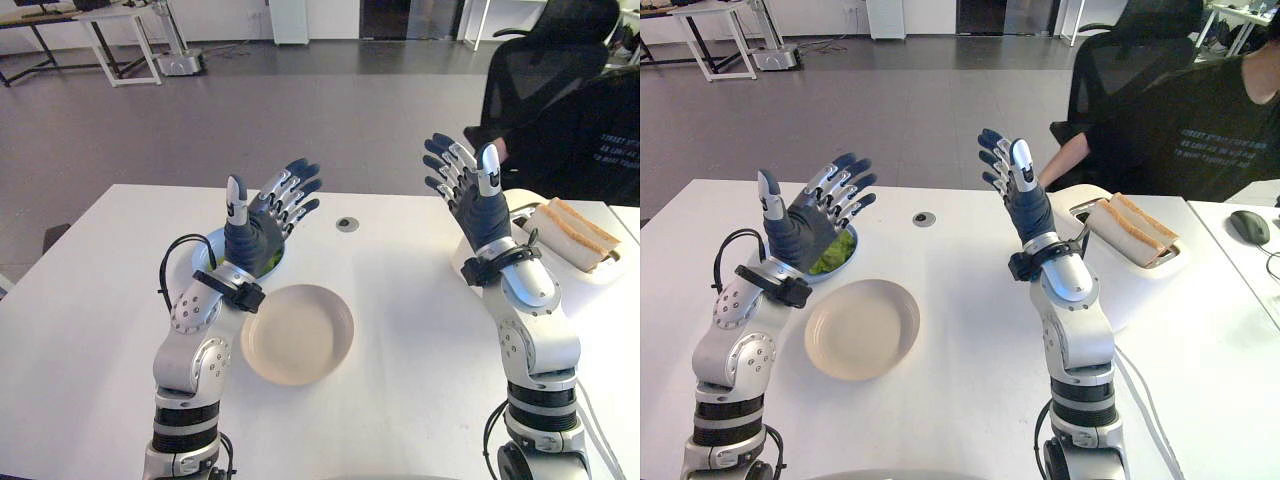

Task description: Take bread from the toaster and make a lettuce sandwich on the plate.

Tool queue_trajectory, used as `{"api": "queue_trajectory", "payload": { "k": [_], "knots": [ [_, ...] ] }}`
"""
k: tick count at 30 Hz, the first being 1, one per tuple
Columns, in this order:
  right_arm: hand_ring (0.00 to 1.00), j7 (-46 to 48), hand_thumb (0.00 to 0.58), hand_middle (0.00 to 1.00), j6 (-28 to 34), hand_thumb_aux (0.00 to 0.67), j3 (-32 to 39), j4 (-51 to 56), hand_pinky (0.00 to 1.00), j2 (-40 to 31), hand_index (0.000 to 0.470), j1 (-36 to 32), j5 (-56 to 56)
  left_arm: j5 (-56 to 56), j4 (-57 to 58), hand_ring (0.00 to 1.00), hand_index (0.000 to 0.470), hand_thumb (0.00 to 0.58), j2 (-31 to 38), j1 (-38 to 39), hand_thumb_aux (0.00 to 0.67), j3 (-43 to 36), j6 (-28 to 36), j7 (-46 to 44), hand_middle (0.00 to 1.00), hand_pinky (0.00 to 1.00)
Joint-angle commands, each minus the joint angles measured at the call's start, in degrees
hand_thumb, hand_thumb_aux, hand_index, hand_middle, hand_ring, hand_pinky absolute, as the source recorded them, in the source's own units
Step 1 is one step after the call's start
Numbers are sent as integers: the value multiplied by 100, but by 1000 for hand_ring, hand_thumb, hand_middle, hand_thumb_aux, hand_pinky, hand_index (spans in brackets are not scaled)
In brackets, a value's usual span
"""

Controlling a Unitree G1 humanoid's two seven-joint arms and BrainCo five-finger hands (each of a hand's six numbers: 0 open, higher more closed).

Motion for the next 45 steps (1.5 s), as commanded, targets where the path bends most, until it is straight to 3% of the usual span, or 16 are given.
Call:
{"api": "queue_trajectory", "payload": {
  "k": [1, 10, 13, 19, 24, 32, 39, 40, 41, 42, 45],
  "knots": [
    [0, 31, 0, 0, 34, 0, 31, 64, 0, -45, 0, 19, -30, 54, 39, 0, 0, 0, 44, 12, 0, 31, -12, -16, 0, 0],
    [0, 215, 0, 0, -45, 0, 137, 157, 0, -351, 0, -47, -245, 286, 132, 0, 0, 0, 228, 6, 0, 107, -108, -49, 0, 0],
    [0, 422, 0, 0, -405, 0, 47, 644, 0, -1336, 0, -403, -974, 787, 330, 0, 0, 0, 519, -27, 0, 114, -325, -45, 0, 0],
    [0, 177, 0, 0, -1031, 0, -157, 1914, 0, -4477, 0, -639, -3804, 951, 918, 0, 0, 0, 592, -453, 0, -81, -600, -459, 0, 0],
    [0, 442, 0, 0, -1040, 0, -29, 2929, 0, -5589, 0, -492, -4724, 995, 955, 0, 0, 0, 578, -467, 0, -101, -635, -535, 0, 0],
    [0, 1235, 0, 0, -869, 0, 93, 3230, 0, -5714, 0, 138, -4780, 1043, 1028, 0, 0, 0, 567, -504, 0, -138, -646, -636, 0, 0],
    [0, 1467, 0, 0, -1074, 0, 311, 3252, 0, -5456, 0, 151, -4746, 1085, 1053, 0, 0, 0, 579, -491, 0, -139, -657, -692, 0, 0],
    [0, 1506, 227, 0, -1136, 147, 353, 3249, 0, -5413, 103, 128, -4729, 1086, 1047, 0, 0, 0, 582, -484, 0, -135, -654, -689, 0, 0],
    [0, 1545, 487, 0, -1172, 402, 384, 3220, 0, -5368, 282, 107, -4712, 1085, 1042, 0, 0, 0, 583, -480, 0, -132, -649, -688, 0, 0],
    [0, 1589, 580, 0, -1208, 652, 403, 3184, 0, -5324, 457, 94, -4679, 1086, 1043, 0, 0, 0, 584, -478, 0, -131, -649, -688, 0, 0],
    [0, 1631, 580, 0, -1350, 670, 551, 3225, 0, -5144, 470, -112, -4699, 1096, 1013, 0, 0, 0, 599, -418, 0, -89, -651, -656, 0, 0]
  ]
}}
